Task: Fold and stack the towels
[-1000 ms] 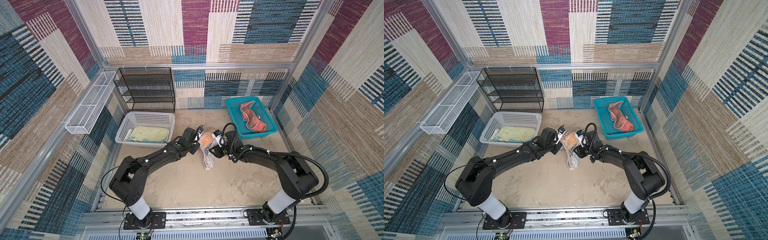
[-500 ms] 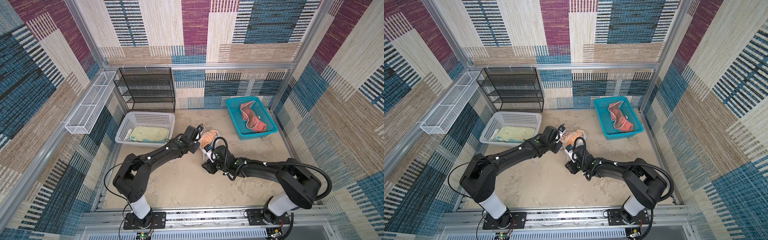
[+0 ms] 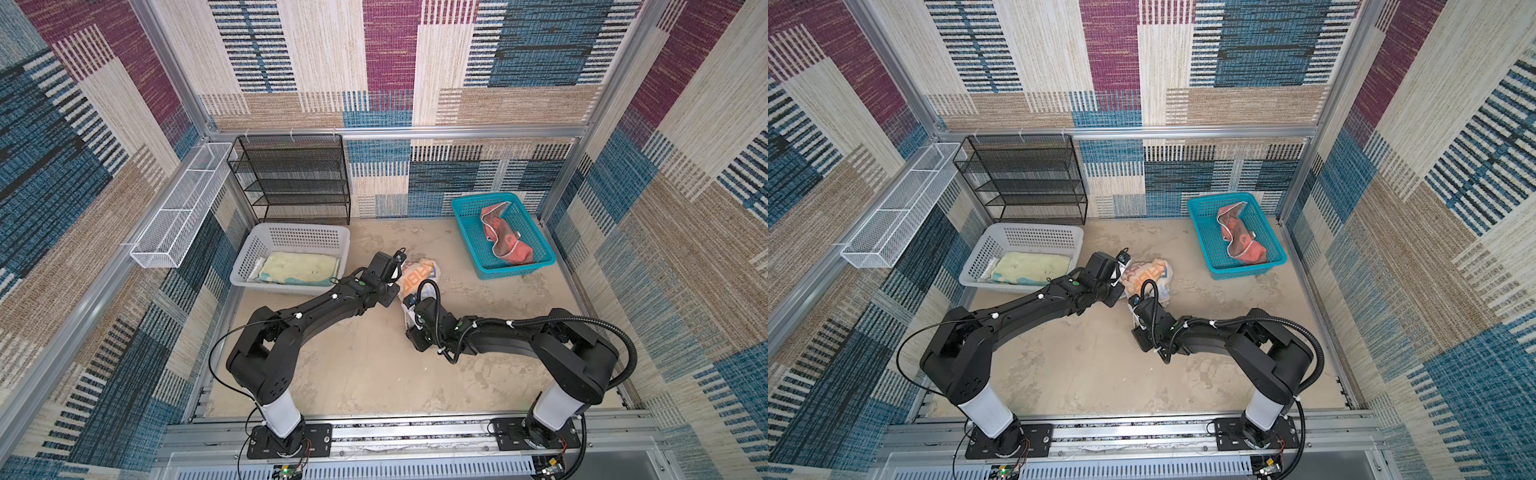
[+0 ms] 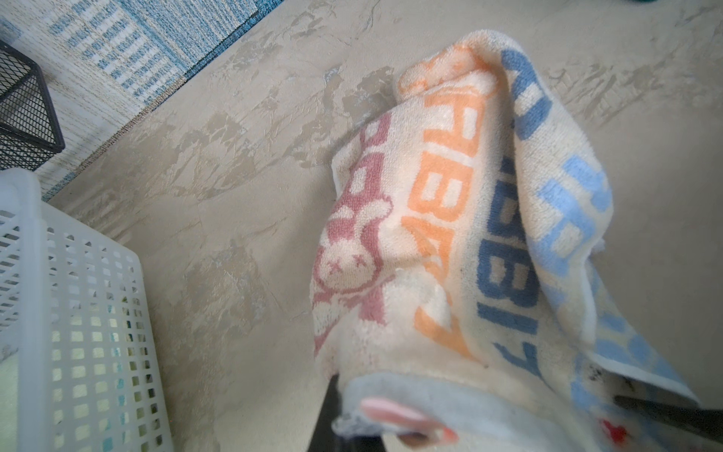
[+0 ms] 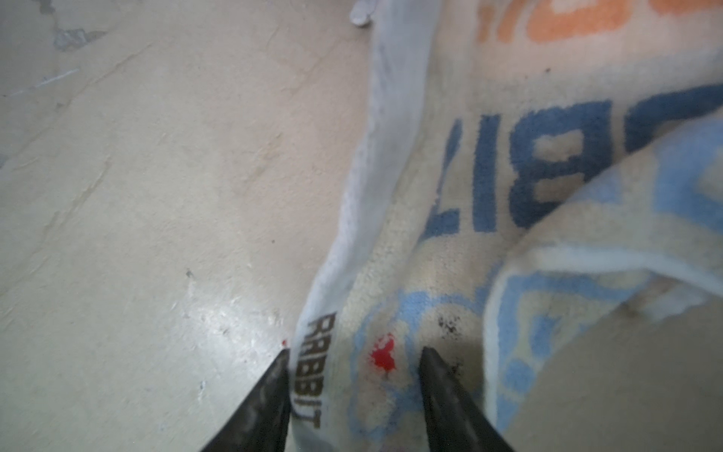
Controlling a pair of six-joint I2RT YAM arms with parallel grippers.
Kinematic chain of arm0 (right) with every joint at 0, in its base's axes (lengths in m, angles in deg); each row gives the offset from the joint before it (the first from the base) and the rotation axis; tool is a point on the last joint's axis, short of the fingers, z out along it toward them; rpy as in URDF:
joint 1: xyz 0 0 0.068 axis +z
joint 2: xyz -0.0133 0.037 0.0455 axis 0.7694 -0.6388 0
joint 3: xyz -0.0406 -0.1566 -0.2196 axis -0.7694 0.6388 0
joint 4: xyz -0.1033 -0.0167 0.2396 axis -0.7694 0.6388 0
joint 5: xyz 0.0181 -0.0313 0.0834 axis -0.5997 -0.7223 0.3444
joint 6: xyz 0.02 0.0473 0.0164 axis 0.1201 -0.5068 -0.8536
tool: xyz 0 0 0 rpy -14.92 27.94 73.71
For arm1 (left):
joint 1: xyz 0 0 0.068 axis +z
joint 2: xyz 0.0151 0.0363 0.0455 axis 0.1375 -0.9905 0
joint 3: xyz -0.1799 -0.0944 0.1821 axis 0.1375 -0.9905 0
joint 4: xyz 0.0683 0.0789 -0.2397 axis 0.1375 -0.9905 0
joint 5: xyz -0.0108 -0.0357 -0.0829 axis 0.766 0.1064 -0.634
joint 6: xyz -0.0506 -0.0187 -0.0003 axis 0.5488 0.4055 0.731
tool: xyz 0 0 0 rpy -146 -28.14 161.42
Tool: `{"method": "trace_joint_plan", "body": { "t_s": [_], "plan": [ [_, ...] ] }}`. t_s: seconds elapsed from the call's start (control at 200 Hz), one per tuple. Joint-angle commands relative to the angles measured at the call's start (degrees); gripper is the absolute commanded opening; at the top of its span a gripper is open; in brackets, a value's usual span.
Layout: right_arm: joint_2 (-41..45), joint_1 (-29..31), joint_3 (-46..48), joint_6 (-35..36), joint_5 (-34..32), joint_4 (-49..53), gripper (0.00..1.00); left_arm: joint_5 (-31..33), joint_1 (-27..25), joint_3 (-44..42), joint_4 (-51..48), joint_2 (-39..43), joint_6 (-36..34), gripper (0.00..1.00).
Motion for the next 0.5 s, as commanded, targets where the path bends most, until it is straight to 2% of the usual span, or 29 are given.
{"method": "trace_joint_plan", "body": {
  "t_s": [0.0,0.09,0.19,0.406,0.496],
  "plan": [
    [0.7,0.2,0.5,-1.9,1.4,1.2,0.53,1.4,0.1,0.4,0.5,0.1,0.4,0.00],
    [0.5,0.2,0.7,-2.7,1.5,1.6,0.51,1.6,0.0,0.6,0.5,0.0,0.5,0.00],
    [-0.3,0.2,1.1,-3.4,1.4,2.0,0.44,1.9,0.0,0.7,0.3,0.1,0.5,0.00],
    [0.0,0.2,1.5,-3.8,-0.1,2.2,0.01,2.1,0.1,1.0,-0.4,0.1,0.8,0.00],
    [1.6,0.1,0.2,-3.2,-2.7,2.8,0.00,2.3,0.1,1.3,-0.9,0.3,1.0,0.00]
  ]
}}
